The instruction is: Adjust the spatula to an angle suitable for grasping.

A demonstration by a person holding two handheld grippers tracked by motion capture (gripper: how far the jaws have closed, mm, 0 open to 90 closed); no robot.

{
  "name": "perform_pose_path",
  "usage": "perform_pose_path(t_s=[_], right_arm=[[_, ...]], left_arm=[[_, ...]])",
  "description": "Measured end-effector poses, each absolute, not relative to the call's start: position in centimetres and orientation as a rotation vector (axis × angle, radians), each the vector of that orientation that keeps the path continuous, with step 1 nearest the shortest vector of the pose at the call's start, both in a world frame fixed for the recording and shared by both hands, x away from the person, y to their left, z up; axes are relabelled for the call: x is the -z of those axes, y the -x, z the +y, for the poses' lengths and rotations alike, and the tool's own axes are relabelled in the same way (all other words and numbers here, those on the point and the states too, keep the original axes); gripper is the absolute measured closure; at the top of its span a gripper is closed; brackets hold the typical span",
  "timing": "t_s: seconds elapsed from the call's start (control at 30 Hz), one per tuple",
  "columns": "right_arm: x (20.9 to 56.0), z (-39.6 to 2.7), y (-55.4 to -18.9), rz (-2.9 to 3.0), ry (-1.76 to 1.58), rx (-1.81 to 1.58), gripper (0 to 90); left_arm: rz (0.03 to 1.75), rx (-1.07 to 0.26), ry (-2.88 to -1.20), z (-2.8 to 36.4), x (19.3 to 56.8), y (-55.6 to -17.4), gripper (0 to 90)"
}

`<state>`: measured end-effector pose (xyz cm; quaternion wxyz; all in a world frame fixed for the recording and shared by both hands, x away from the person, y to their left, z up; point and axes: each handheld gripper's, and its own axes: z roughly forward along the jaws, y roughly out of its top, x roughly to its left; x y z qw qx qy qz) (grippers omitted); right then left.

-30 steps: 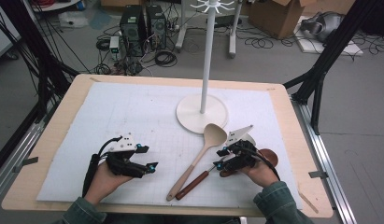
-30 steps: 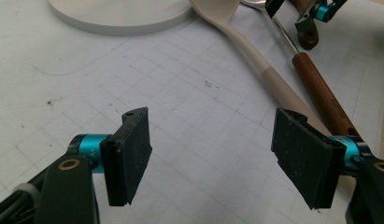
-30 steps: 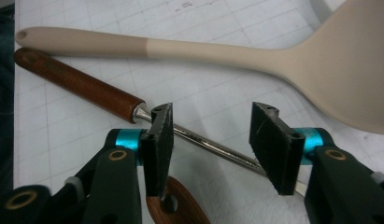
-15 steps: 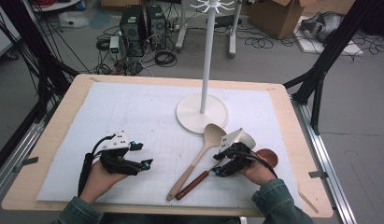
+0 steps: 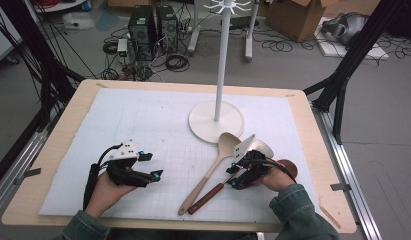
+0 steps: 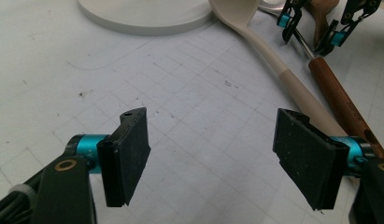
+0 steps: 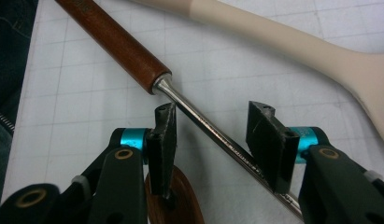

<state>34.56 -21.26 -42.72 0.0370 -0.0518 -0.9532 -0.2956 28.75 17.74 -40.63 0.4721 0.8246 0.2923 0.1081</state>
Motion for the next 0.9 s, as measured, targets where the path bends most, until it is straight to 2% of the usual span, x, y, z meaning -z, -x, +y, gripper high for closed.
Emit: perform_pose_path(t_s=[0.13, 0.27, 0.7, 0.9], right_arm=[[42.7, -21.3, -34.7, -2.926, 0.104, 0.917, 58.1], [42.4, -21.6, -34.9, -2.895, 0.07, 0.976, 69.7], [41.8, -23.0, -35.1, -2.903, 0.258, 1.038, 66.4], [41.0, -25.7, -35.2, -2.912, 0.501, 1.117, 77.1]], left_arm=[[0.71, -0.268, -2.024, 17.7, 40.6, -28.7, 27.4], [0.708, -0.268, -2.024, 17.6, 40.6, -28.6, 27.3], [0.711, -0.265, -2.023, 17.7, 40.7, -28.7, 27.3], [0.697, -0.262, -2.029, 17.2, 40.7, -28.5, 27.4]])
